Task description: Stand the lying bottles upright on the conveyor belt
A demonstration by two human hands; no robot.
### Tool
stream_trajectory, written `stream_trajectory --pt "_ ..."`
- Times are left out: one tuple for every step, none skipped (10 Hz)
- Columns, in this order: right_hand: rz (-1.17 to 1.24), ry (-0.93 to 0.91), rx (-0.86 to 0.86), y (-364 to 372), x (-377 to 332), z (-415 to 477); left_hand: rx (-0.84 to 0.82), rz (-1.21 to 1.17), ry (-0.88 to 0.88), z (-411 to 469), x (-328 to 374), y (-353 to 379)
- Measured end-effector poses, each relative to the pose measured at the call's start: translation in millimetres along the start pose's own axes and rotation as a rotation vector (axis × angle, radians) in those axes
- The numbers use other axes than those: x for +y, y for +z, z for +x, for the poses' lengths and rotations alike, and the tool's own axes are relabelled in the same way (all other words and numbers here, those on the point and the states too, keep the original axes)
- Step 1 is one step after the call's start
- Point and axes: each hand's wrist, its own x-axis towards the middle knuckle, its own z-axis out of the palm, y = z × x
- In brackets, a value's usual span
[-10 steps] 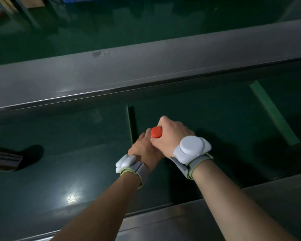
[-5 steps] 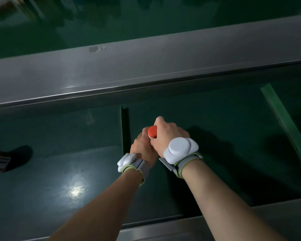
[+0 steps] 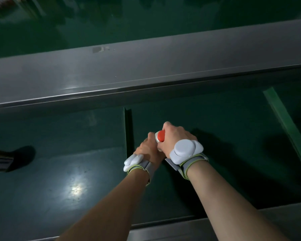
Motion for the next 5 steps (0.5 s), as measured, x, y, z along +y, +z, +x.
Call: stream_trajectory --pt "0.001 0.014 0.016 -2.3 -3.4 -3.9 -0.034 -0.006 0.022 -10.3 -10.2 -10.3" --pt "-0.033 0.037 0.025 -1.4 -7.3 -7.6 0.000 0.032 0.063 -20.4 -22.7 -18.1" --pt "-0.058 0.060 0.013 2.5 -13.8 -9.6 0.055 0.048 0.085 -29.7 -29.5 -28.6" --pt "-0.113 0.053 0.002 4.4 -17.7 -12.3 0.116 0.090 0.157 -37.3 -32.1 -41.2" --pt "-0.128 0.069 -0.005 -1.3 -22.9 -20.5 0.153 0.114 0.218 -44.1 -32.2 -59.8"
